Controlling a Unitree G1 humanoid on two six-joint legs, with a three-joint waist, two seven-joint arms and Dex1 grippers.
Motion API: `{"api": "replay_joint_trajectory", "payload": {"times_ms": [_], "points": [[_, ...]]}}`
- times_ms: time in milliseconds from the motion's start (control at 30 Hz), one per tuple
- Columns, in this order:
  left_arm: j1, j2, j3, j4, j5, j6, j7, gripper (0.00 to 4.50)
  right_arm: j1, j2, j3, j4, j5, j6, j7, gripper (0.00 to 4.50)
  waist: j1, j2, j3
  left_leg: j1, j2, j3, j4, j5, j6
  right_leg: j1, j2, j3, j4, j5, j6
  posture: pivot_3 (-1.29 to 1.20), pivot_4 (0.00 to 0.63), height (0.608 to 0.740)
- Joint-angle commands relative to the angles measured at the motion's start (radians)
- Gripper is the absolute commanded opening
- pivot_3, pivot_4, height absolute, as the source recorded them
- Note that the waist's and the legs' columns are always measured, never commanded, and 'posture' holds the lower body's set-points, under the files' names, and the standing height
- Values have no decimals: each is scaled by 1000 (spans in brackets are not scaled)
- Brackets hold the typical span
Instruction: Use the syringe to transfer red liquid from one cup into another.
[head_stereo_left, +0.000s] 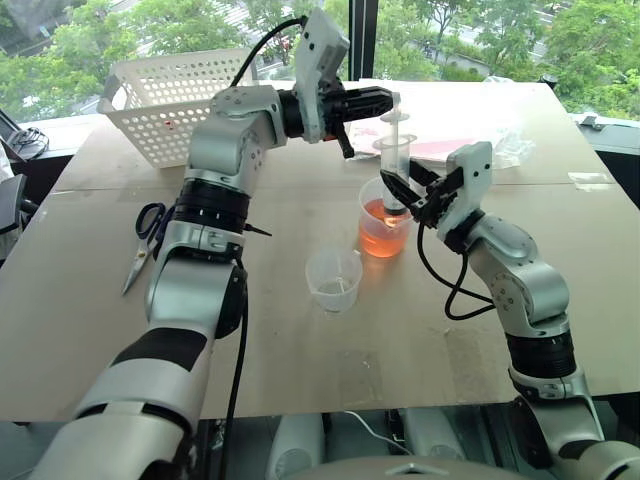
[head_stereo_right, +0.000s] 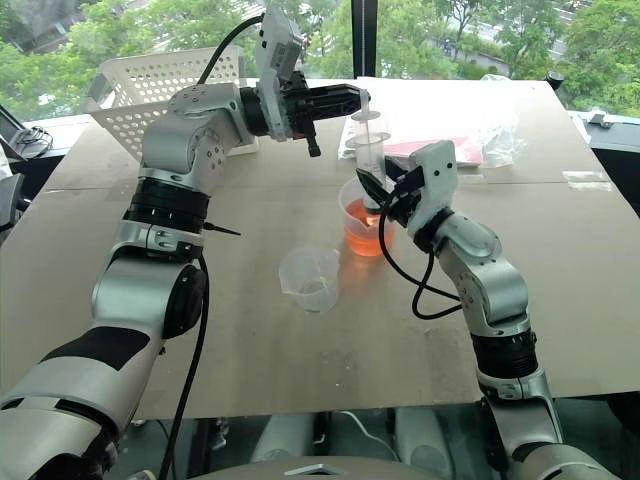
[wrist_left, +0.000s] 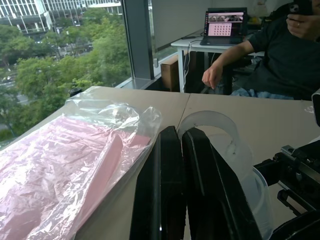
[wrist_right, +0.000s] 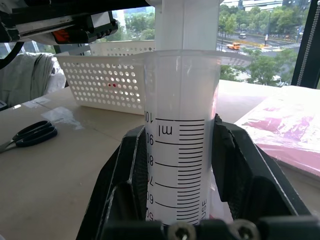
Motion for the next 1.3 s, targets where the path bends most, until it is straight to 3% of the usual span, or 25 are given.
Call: {"api": "replay_joint_trajectory", "payload": {"times_ms": [33,233,333,533,567,800,900,1100,1300], "points": [[-76,15,77,-19,-3,-46,65,0,8,4,75,-49,14,12,55,1386,0,0,0,0,0,0,0,0,0,0,0,0,0,0,0,0,150,740],[-16,18,74,-96,-28,-27,16,0,-17,39,38,-45,30,-9,30,1386,0,0,0,0,0,0,0,0,0,0,0,0,0,0,0,0,150,740],[38,32,66,-179,-52,34,-17,960,-41,62,9,-45,48,-21,25,1386,-5,0,0,0,0,0,0,0,0,0,0,0,0,0,0,0,150,740],[146,56,136,-325,-101,158,73,3842,-86,83,-58,-59,114,-13,15,1386,0,0,0,0,0,0,1,0,0,0,0,0,1,0,0,0,150,740],[162,62,153,-350,-119,188,89,4123,-91,82,-66,-61,122,-12,17,1386,0,0,0,0,0,0,1,0,0,0,0,0,2,0,0,0,150,740],[319,106,283,-594,-305,447,216,4214,-112,51,-101,-57,139,-24,19,1386,-3,0,0,0,0,-1,1,0,0,0,-1,0,3,0,0,0,150,740],[437,125,332,-734,-372,471,229,4214,-111,39,-106,-52,137,-33,19,1385,-5,0,0,1,0,-1,1,0,0,0,-1,0,3,0,0,0,150,740],[703,321,430,-952,-554,591,117,4214,-158,28,-134,-99,242,-5,57,1385,-17,0,0,3,1,-1,-1,0,0,0,-1,2,4,0,0,0,150,740],[1021,473,551,-1092,-606,560,4,4214,-203,29,-134,-197,481,80,138,1385,-22,0,0,6,2,-2,-2,0,0,1,-2,3,4,0,-1,0,150,740]]}}
